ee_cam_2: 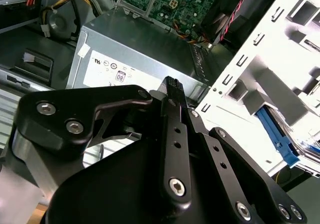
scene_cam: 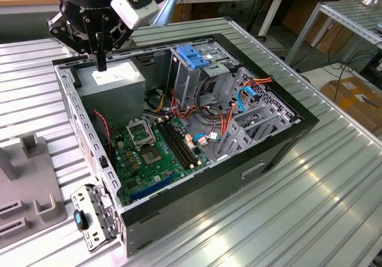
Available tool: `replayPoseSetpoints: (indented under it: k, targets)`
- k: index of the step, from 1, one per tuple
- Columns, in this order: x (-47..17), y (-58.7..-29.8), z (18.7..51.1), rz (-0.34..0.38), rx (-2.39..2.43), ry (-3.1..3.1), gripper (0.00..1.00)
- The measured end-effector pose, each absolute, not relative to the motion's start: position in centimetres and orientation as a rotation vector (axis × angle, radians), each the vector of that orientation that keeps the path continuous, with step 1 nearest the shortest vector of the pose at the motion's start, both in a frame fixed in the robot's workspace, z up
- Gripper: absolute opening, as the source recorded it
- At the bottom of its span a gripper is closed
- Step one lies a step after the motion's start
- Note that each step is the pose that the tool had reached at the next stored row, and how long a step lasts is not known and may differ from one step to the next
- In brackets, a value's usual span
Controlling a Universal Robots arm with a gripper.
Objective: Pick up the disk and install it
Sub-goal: 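Reach for the disk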
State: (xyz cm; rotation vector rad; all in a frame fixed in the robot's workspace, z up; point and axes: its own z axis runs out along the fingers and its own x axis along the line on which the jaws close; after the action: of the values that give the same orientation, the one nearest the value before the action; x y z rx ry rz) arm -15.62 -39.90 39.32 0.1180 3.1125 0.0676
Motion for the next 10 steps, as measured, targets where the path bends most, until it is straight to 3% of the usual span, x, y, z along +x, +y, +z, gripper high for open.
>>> replayPoseSetpoints:
  k: [10]
  targets:
    - [-16.35, -39.90, 39.30, 0.068, 0.118, 3.112, 0.11]
